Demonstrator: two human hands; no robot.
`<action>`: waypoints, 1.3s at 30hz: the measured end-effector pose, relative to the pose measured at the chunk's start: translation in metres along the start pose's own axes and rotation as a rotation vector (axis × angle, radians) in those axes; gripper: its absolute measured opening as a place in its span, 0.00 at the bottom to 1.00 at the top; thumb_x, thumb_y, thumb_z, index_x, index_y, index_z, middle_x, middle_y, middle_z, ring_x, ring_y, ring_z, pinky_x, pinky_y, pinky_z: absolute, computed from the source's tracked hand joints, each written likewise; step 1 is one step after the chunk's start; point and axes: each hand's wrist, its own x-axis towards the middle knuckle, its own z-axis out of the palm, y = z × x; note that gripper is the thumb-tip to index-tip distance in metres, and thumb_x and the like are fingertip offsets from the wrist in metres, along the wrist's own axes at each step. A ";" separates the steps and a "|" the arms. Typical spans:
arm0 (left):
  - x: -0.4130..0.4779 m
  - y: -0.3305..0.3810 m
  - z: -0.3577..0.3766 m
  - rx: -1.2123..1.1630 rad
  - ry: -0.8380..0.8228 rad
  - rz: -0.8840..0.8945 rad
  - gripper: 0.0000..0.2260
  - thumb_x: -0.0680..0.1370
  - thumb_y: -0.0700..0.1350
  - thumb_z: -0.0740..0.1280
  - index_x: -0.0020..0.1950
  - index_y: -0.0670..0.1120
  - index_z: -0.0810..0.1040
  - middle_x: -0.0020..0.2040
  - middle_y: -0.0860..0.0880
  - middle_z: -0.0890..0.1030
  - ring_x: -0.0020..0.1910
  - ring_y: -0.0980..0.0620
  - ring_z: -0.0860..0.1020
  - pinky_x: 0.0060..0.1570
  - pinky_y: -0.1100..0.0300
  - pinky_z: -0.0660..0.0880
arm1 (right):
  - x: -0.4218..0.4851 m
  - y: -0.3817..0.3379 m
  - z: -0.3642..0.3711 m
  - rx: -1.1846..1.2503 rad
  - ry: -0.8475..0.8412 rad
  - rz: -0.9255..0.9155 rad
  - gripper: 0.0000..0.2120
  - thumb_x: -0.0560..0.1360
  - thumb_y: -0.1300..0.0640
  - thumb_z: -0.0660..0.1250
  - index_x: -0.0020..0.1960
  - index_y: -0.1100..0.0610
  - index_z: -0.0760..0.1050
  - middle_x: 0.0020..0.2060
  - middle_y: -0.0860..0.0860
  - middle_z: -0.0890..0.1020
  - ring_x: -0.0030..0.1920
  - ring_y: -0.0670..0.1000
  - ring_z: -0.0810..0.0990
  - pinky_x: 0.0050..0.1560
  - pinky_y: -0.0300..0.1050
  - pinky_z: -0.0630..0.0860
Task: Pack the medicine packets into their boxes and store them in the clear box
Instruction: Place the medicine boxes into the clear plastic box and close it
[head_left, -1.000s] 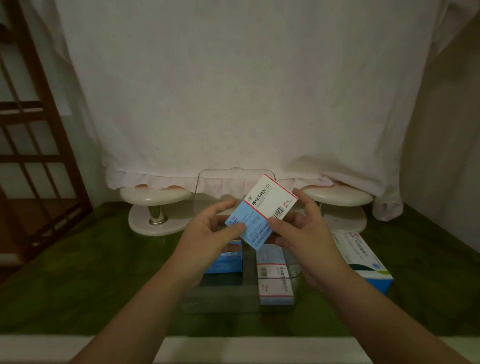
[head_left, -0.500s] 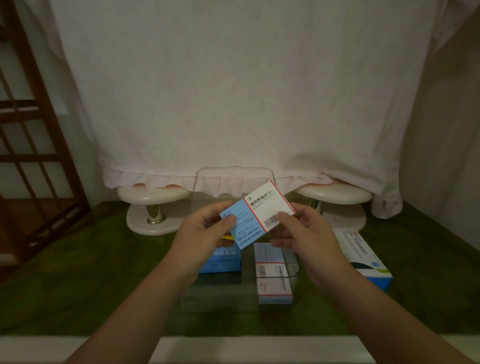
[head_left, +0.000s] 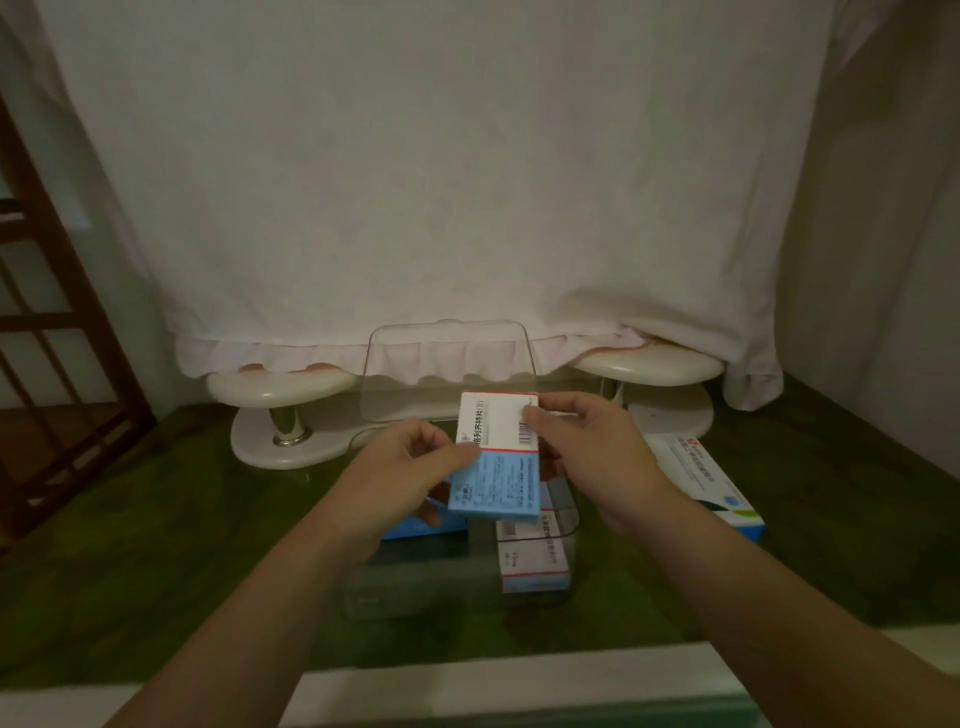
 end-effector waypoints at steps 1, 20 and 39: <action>0.001 0.000 0.001 -0.030 -0.006 -0.013 0.11 0.77 0.50 0.69 0.51 0.43 0.76 0.44 0.48 0.86 0.40 0.50 0.85 0.39 0.57 0.82 | 0.001 0.000 0.000 0.004 -0.001 0.001 0.10 0.79 0.54 0.65 0.59 0.53 0.75 0.44 0.50 0.86 0.40 0.44 0.86 0.37 0.38 0.82; 0.030 0.000 0.047 0.312 -0.080 -0.195 0.05 0.80 0.46 0.67 0.47 0.46 0.76 0.51 0.44 0.83 0.47 0.48 0.84 0.41 0.53 0.84 | 0.003 0.038 -0.017 -0.320 0.143 0.018 0.19 0.79 0.54 0.66 0.69 0.51 0.71 0.61 0.47 0.78 0.43 0.37 0.74 0.25 0.26 0.70; 0.039 -0.009 0.049 0.360 -0.132 -0.228 0.07 0.81 0.45 0.65 0.56 0.44 0.77 0.52 0.43 0.83 0.48 0.46 0.84 0.45 0.51 0.84 | -0.002 0.041 -0.018 -0.388 0.068 0.080 0.13 0.81 0.51 0.61 0.64 0.49 0.75 0.57 0.47 0.82 0.42 0.38 0.76 0.28 0.28 0.70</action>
